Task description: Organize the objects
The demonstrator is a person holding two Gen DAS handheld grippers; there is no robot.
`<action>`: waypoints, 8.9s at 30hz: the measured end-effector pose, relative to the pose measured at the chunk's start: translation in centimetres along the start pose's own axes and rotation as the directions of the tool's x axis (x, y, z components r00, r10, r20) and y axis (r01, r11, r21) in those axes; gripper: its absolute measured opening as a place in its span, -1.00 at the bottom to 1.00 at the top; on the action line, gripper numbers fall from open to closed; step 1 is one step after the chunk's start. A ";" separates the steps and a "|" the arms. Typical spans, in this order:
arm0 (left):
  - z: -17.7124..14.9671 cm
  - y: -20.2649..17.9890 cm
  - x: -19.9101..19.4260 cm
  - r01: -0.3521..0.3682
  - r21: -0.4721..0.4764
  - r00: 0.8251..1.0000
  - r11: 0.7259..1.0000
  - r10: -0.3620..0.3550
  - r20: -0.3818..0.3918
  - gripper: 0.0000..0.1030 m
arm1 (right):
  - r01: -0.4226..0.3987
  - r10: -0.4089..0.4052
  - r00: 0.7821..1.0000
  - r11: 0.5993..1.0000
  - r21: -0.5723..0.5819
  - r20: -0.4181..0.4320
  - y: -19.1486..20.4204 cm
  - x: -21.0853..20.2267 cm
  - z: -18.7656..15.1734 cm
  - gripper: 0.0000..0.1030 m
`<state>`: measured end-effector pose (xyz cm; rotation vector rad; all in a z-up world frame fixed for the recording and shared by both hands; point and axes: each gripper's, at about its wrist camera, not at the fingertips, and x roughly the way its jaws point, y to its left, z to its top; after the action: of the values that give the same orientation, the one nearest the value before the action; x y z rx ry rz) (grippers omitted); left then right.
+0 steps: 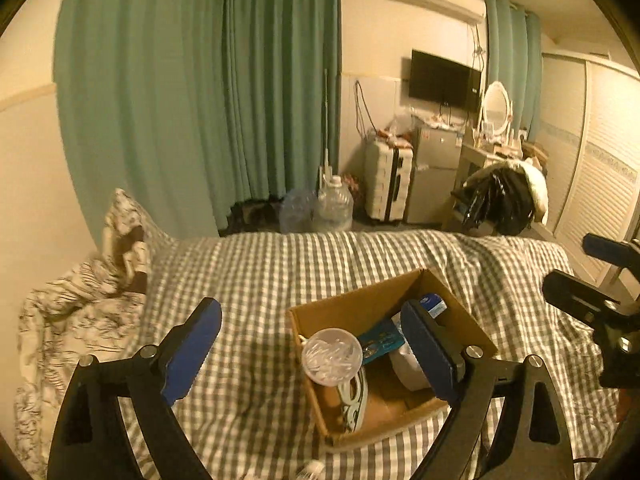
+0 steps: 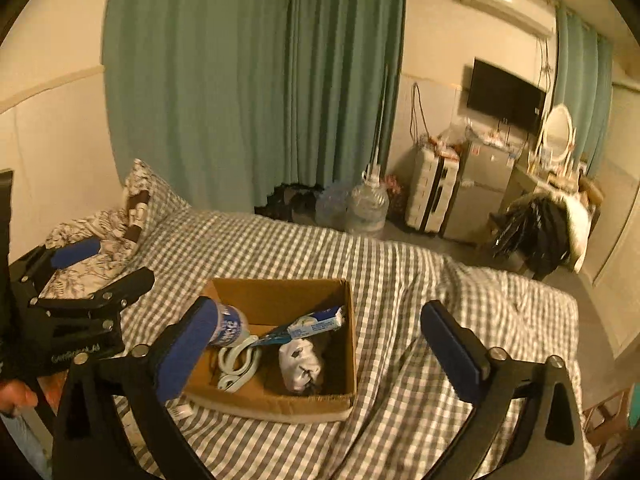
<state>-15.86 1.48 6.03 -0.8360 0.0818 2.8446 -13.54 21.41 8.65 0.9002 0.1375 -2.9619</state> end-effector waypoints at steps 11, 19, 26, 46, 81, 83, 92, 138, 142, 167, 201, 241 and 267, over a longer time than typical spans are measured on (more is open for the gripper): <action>-3.9 2.4 -5.9 -0.061 0.016 0.998 0.998 0.060 0.018 1.00 | -0.001 0.001 1.000 0.999 -0.046 -0.011 3.6 -5.3 -4.8 0.99; -11.8 4.5 -2.0 -0.128 0.007 0.984 0.992 0.128 -0.126 1.00 | -0.015 0.016 0.993 1.000 0.010 -0.118 4.1 -0.6 -12.6 0.99; -19.9 4.8 2.9 -0.122 -0.007 0.940 0.993 0.113 -0.323 1.00 | -0.005 0.024 0.971 0.997 0.079 -0.237 3.2 4.6 -17.4 0.99; -24.3 1.7 1.9 0.025 0.080 0.899 0.996 0.013 -0.439 -0.65 | -0.021 0.032 0.955 0.999 0.041 -0.294 5.9 5.0 -19.8 0.99; -22.9 11.6 1.8 -0.138 -0.104 0.925 0.985 0.091 -0.369 -0.71 | -0.163 0.111 0.866 0.985 -0.064 -0.487 21.0 15.8 -20.8 -0.27; -23.0 11.4 1.8 -0.140 -0.098 0.924 0.985 0.095 -0.370 -0.71 | -0.175 0.124 0.870 0.983 -0.063 -0.476 21.0 15.3 -20.7 -0.48; -22.3 9.7 0.2 -0.141 -0.064 0.933 0.988 0.111 -0.342 -0.71 | -0.177 0.137 0.902 0.982 -0.062 -0.410 18.8 10.6 -19.8 -0.56; -1.3 -6.8 3.9 0.099 0.029 0.989 0.995 -0.095 -0.117 -0.71 | -0.169 0.170 0.985 0.985 0.033 -0.025 -2.2 3.0 -1.1 -0.56; -1.3 -6.7 7.2 0.085 0.046 0.986 0.995 -0.078 -0.146 -0.71 | -0.179 0.182 0.981 0.982 0.054 -0.071 -2.8 7.3 -0.7 -0.56; -4.5 -7.4 14.8 0.130 0.058 0.964 0.990 -0.112 -0.241 -0.45 | -0.174 0.202 0.950 0.976 0.132 -0.239 -3.4 18.9 -3.5 -0.05; -0.8 -6.2 -15.6 -0.097 -0.044 0.951 0.994 0.105 0.292 1.00 | 0.006 -0.034 0.961 0.995 0.103 0.275 -7.1 -15.1 -3.9 0.99; -15.4 -6.1 -11.7 -0.206 -0.073 0.961 0.976 0.215 0.173 1.00 | 0.065 -0.087 0.969 0.993 0.101 0.233 -4.0 -8.5 -17.8 0.99; -15.8 -5.6 -11.3 -0.201 -0.080 0.966 0.976 0.211 0.152 1.00 | 0.069 -0.085 0.972 0.994 0.080 0.217 -3.1 -8.2 -18.1 0.99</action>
<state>2.88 3.65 -1.18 -0.6409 0.0602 3.1140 3.08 26.42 -1.48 0.5773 0.0595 -3.1307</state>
